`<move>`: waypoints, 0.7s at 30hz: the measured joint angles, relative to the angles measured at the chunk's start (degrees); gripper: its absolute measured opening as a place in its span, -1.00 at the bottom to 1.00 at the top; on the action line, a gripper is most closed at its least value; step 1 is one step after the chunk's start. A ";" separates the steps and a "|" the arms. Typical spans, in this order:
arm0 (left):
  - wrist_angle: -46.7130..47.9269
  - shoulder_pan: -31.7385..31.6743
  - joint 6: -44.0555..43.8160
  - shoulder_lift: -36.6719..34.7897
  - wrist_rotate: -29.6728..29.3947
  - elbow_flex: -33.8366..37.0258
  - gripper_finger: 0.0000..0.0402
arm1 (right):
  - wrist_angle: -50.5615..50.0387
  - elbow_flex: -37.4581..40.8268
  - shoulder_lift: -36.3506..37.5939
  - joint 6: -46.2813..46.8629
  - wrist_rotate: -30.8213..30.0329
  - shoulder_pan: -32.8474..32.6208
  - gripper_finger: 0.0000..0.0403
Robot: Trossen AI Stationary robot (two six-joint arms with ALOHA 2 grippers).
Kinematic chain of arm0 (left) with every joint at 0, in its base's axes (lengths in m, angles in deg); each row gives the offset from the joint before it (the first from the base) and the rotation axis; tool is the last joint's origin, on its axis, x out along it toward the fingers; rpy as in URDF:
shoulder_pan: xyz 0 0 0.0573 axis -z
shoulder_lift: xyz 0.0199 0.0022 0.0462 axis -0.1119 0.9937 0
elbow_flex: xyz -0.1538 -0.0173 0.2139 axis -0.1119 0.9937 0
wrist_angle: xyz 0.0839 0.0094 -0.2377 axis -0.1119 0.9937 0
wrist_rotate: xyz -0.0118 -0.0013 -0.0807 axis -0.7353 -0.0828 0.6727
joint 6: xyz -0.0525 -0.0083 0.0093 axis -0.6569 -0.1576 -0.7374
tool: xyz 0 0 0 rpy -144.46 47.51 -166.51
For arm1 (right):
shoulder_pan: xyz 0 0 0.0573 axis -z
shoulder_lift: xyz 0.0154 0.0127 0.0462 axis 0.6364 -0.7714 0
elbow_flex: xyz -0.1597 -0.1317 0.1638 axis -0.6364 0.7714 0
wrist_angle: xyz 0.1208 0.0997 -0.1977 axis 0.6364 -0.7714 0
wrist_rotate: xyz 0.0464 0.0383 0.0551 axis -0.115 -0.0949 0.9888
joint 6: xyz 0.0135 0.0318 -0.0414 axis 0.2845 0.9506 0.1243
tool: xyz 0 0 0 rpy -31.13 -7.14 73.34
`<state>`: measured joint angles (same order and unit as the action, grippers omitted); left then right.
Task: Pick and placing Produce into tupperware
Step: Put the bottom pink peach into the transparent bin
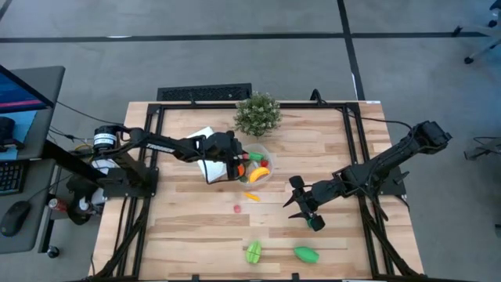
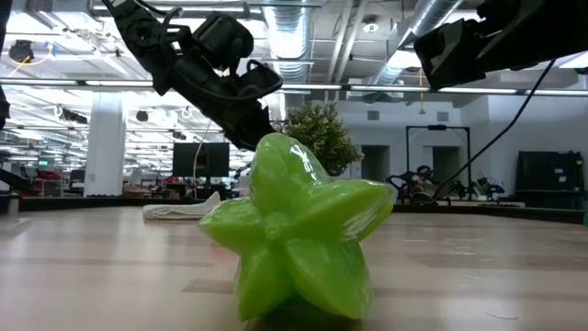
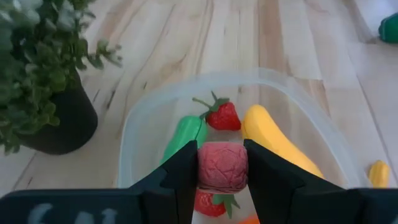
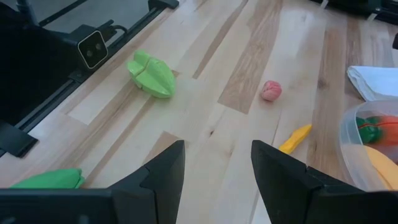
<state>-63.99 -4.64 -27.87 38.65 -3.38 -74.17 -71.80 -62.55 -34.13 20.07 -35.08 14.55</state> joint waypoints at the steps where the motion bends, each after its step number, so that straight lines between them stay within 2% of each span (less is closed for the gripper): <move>1: 0.63 -0.02 -0.01 0.00 0.00 0.00 -0.43 | 0.00 0.00 0.00 -0.02 0.01 0.00 -0.12; 16: 4.64 -0.02 -1.10 0.00 -0.75 0.02 -0.42 | 0.20 0.00 0.00 0.15 0.02 0.00 -0.12; 21: 4.98 -0.02 -0.97 0.00 -2.63 0.02 -0.23 | 0.22 0.00 0.00 0.28 0.02 0.00 -0.12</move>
<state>-59.00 -4.67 -28.84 38.65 -6.01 -74.14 -71.58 -62.55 -34.13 20.35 -35.06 14.55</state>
